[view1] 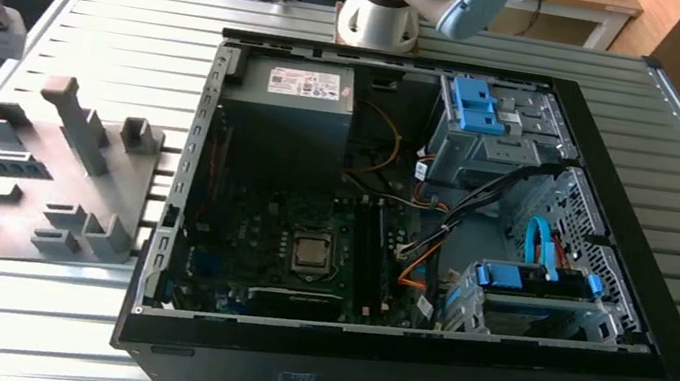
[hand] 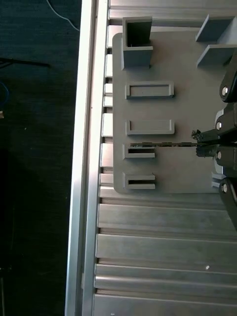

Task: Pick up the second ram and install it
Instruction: 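Pick up the second ram and move it above second insertion slot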

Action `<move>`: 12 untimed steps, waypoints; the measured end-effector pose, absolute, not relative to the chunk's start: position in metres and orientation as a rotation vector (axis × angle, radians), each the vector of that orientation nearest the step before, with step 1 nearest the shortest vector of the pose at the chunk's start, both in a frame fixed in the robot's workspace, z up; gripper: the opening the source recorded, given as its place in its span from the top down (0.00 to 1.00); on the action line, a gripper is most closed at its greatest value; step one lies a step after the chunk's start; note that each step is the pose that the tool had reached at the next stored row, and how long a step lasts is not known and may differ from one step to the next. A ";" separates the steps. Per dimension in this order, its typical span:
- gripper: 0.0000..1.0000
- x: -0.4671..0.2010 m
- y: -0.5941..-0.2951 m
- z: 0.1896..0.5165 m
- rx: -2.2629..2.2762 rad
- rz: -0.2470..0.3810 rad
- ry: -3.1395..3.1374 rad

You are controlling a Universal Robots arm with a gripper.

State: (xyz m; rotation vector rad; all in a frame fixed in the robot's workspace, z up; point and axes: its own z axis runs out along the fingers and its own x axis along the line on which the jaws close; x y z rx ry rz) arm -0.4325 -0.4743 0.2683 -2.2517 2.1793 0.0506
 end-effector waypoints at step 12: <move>0.86 -0.432 -0.474 0.280 -2.252 0.051 2.179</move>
